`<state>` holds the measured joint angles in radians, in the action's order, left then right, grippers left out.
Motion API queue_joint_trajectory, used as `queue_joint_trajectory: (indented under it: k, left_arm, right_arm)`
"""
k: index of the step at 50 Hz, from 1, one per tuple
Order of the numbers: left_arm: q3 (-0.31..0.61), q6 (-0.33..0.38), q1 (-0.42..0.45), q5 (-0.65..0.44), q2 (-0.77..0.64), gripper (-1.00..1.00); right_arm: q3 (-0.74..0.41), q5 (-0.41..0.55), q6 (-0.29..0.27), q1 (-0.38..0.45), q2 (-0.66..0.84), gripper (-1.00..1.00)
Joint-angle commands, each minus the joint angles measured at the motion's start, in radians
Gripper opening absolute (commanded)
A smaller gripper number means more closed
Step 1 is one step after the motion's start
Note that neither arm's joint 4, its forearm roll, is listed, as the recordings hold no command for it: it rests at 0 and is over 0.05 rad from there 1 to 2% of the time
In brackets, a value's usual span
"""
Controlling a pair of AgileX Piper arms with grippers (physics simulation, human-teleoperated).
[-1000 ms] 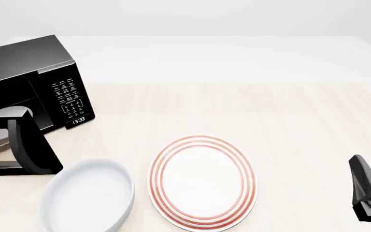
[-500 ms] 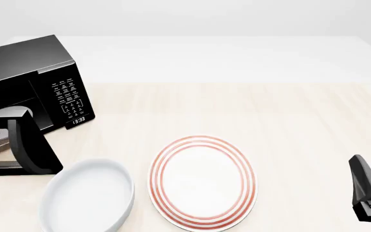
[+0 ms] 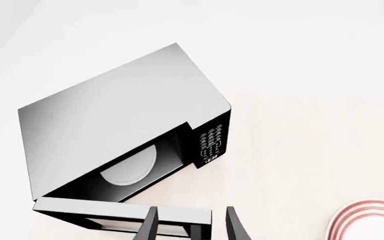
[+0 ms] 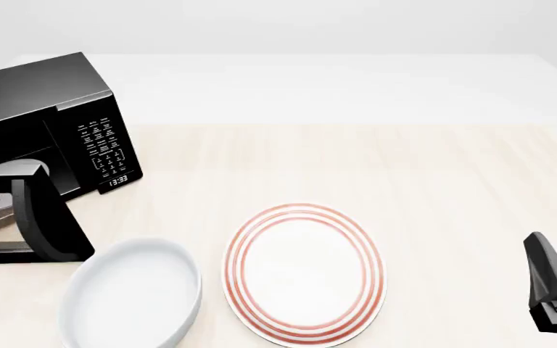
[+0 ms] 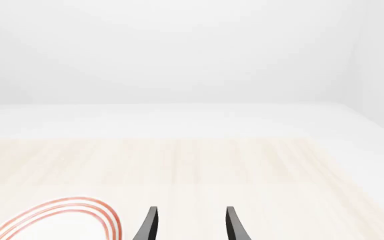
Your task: Open the microwave.
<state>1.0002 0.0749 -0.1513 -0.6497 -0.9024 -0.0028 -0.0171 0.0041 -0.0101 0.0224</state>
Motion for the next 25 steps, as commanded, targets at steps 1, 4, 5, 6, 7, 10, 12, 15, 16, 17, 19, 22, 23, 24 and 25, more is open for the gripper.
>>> queue_joint_trajectory:
  k: [1, 4, 5, 6, 7, 10, 12, 15, 16, 17, 19, 22, 23, 24, 25]
  left_arm:
    - [0.003, -0.014, -0.018, -0.005, -0.046, 1.0]
    - [0.019, -0.014, -0.015, -0.006, -0.066, 1.0]
    - [0.024, -0.01, -0.011, -0.007, -0.075, 1.0]
    - [0.028, -0.012, -0.01, -0.008, -0.081, 1.0]
    - [0.033, -0.011, -0.009, -0.004, -0.092, 1.0]
    - [0.034, -0.012, -0.001, -0.004, -0.113, 1.0]
    - [0.04, -0.012, 0.0, -0.005, -0.128, 1.0]
    - [0.05, -0.012, 0.0, -0.006, -0.149, 1.0]
    - [0.05, -0.012, 0.0, -0.006, -0.149, 1.0]
    - [0.054, -0.012, -0.002, -0.005, -0.154, 1.0]
    - [0.061, -0.014, -0.002, -0.001, -0.176, 1.0]
    - [0.066, -0.02, 0.004, -0.001, -0.187, 1.0]
    - [0.066, -0.025, 0.01, -0.001, -0.199, 1.0]
    - [0.067, -0.026, 0.012, -0.002, -0.203, 1.0]
    - [0.071, -0.026, 0.014, -0.004, -0.211, 1.0]
  right_arm:
    - [0.0, 0.0, 0.0, 0.0, 0.0, 1.0]
    - [0.0, 0.0, 0.0, 0.0, 0.0, 1.0]
    - [0.0, 0.0, 0.0, 0.0, 0.0, 1.0]
    - [0.0, 0.0, 0.0, 0.0, 0.0, 1.0]
    - [0.0, 0.0, 0.0, 0.0, 0.0, 1.0]
    - [0.0, 0.0, 0.0, 0.0, 0.0, 1.0]
    - [0.0, 0.0, 0.0, 0.0, 0.0, 1.0]
    - [0.0, 0.0, 0.0, 0.0, 0.0, 1.0]
    - [0.0, 0.0, 0.0, 0.0, 0.0, 1.0]
    - [0.0, 0.0, 0.0, 0.0, 0.0, 1.0]
    - [0.0, 0.0, 0.0, 0.0, 0.0, 1.0]
    - [0.0, 0.0, 0.0, 0.0, 0.0, 1.0]
    - [0.0, 0.0, 0.0, 0.0, 0.0, 1.0]
    - [0.0, 0.0, 0.0, 0.0, 0.0, 1.0]
    - [0.0, 0.0, 0.0, 0.0, 0.0, 1.0]
